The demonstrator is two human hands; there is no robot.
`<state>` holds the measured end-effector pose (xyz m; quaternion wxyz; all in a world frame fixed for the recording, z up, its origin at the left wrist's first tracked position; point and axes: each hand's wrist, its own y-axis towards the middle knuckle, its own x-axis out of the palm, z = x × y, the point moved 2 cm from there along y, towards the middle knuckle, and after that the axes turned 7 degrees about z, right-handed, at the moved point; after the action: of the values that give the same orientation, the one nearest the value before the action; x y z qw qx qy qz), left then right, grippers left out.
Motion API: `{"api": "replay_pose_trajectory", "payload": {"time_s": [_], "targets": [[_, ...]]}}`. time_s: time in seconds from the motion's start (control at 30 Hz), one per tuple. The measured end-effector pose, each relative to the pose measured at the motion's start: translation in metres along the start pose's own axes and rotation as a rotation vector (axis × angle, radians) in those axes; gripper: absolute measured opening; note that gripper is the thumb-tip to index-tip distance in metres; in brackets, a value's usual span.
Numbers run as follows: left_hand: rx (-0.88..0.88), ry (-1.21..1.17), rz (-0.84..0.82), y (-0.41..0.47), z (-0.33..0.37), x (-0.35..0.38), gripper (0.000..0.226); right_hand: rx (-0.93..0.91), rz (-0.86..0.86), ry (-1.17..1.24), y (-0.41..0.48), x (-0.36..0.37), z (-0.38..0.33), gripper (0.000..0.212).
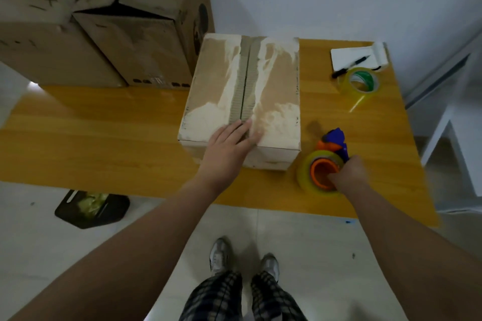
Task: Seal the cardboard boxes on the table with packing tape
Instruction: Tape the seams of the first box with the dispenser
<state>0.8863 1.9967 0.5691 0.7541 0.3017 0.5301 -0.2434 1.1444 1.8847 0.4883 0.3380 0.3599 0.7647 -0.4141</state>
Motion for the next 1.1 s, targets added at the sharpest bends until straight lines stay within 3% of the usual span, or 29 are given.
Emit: {"api": "replay_pose_trajectory", "payload": {"time_s": [0.17,0.27,0.4,0.53,0.7,0.77,0.93,1.1], "targets": [[-0.136,-0.188,-0.145,0.011,0.011,-0.019,0.041,-0.204,0.162,0.417,-0.036,-0.023,0.004,0.045],[-0.403,-0.637,-0.069,0.007,0.034,-0.046,0.047,-0.435,0.169,0.635,-0.067,-0.045,-0.005,0.063],[-0.695,-1.118,-0.194,-0.004,0.063,-0.078,0.069,-0.726,0.203,0.531,-0.107,-0.066,-0.024,0.065],[-0.673,-1.137,-0.304,-0.019,0.066,-0.106,0.084,-0.791,0.227,0.382,-0.138,-0.063,-0.045,0.068],[-0.659,-1.128,-0.236,-0.039,0.035,-0.127,0.026,-0.818,0.253,0.323,-0.167,-0.045,-0.066,0.067],[-0.673,-1.157,-0.221,-0.046,0.020,-0.133,0.013,-0.851,0.234,0.283,-0.176,-0.037,-0.073,0.066],[-0.629,-0.953,-0.225,-0.059,-0.015,-0.143,0.011,-0.904,-0.071,0.183,-0.197,-0.015,-0.086,0.071],[-0.638,-0.943,-0.245,-0.067,-0.052,-0.152,0.015,-0.914,-0.306,0.374,-0.224,-0.007,-0.103,0.081]]}}
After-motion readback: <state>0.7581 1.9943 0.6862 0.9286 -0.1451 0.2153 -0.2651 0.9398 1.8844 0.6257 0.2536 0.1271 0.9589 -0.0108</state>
